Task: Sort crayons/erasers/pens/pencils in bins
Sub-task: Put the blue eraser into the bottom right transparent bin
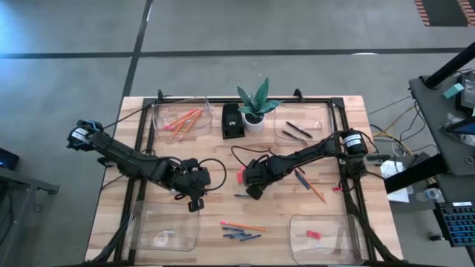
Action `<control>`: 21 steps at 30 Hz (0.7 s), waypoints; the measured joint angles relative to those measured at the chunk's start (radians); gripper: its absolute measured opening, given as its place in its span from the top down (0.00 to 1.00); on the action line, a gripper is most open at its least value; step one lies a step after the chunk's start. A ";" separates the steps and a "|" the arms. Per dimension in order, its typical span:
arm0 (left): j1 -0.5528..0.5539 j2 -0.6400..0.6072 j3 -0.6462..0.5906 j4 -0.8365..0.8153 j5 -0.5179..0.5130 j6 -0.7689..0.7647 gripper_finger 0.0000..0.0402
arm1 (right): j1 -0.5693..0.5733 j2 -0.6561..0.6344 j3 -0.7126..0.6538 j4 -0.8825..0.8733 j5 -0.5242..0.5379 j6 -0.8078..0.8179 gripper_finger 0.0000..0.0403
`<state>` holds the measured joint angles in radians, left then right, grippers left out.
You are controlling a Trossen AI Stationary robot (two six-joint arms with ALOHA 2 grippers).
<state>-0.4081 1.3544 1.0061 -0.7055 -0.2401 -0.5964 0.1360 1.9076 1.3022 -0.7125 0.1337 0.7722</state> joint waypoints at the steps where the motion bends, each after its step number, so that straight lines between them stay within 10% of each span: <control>1: 0.000 0.000 0.000 0.000 0.000 0.000 0.76 | 0.000 0.000 0.000 0.000 0.000 -0.011 0.77; 21: 0.000 0.000 0.000 0.000 0.000 0.000 0.76 | 0.033 -0.106 -0.006 -0.016 0.011 -0.050 0.89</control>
<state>-0.4082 1.3544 1.0061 -0.7055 -0.2399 -0.5968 0.1692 1.8015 1.2964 -0.7284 0.1444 0.7219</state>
